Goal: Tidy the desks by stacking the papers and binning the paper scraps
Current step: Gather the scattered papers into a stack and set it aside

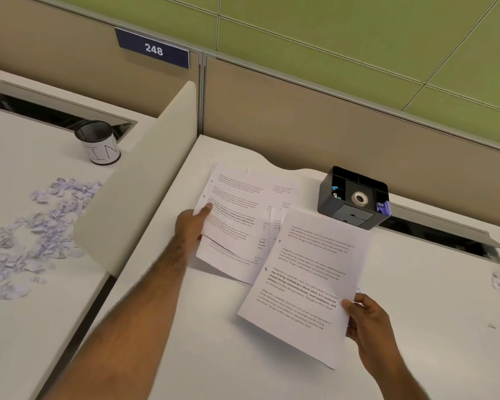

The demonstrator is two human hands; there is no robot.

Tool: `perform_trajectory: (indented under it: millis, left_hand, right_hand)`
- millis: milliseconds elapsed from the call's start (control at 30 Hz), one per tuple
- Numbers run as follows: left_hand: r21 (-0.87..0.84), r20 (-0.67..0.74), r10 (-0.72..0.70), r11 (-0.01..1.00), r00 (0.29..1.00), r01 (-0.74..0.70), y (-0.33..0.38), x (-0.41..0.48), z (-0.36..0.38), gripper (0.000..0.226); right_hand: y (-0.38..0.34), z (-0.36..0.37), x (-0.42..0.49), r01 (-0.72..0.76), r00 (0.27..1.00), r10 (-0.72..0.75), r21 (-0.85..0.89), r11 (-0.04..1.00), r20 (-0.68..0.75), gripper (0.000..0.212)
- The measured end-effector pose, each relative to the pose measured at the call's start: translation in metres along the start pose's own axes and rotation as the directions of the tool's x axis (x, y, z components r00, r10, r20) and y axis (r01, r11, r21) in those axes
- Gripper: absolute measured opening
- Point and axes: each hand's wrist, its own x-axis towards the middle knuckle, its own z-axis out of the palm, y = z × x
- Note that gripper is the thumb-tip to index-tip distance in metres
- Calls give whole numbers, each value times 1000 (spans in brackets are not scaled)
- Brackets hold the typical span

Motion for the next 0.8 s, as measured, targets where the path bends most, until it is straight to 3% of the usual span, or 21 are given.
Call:
perform_trajectory:
  millis: [100, 167, 300, 533, 800]
  left_hand:
    - [263, -21, 88, 962, 996, -79, 7, 12, -9, 35]
    - [395, 43, 73, 915, 996, -84, 11, 14, -10, 26]
    - [634, 113, 227, 734, 967, -246, 24, 2, -13, 28]
    - [532, 47, 347, 785, 937, -317, 43, -12, -38, 9]
    - [338, -64, 332, 895, 941, -293, 50, -36, -59, 21]
  right_hand:
    - [0, -3, -1, 5, 1000, -5, -6, 1000, -9, 15]
    - [0, -5, -2, 6, 1000, -6, -7, 1000, -19, 15]
    - [-2, -8, -1, 5, 999, -6, -26, 1000, -39, 14]
    - [6, -8, 8, -61, 982, 41, -104, 993, -182, 12]
    - [3, -3, 6, -89, 973, 72, -74, 993, -217, 13]
